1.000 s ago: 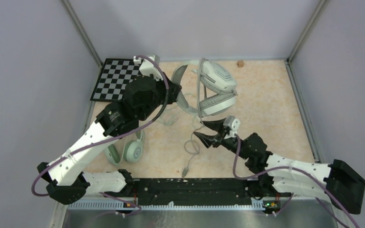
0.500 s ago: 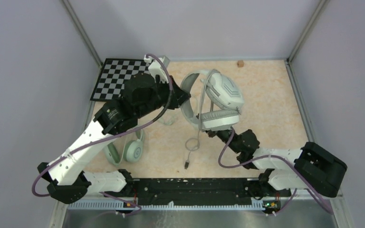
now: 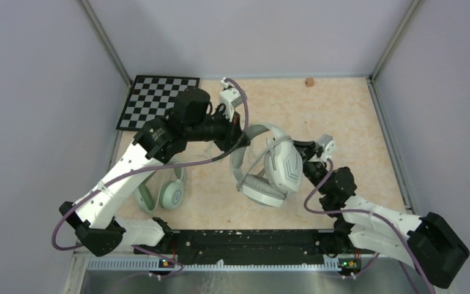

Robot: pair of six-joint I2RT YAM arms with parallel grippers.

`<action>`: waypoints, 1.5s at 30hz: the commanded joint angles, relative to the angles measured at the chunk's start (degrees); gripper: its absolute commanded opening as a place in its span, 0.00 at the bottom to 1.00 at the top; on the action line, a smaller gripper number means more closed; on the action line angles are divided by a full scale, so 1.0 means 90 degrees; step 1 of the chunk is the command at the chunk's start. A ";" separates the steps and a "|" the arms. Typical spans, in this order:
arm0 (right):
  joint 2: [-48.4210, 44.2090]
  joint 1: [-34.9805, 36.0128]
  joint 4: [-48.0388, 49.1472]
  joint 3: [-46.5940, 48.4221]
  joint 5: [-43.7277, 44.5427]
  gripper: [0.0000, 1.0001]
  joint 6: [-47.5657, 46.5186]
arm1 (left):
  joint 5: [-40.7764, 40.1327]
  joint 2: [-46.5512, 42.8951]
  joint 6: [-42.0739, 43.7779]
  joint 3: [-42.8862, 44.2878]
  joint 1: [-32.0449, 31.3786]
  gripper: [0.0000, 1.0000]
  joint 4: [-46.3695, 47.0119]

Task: Wrap the headphones
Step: Wrap the headphones cable around the headphones.

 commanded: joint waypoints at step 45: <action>-0.1470 -0.0301 -0.8747 0.3209 -0.1076 0.00 0.1165 | -0.5077 -0.0797 0.6327 -0.2197 -0.0938 0.00 0.0765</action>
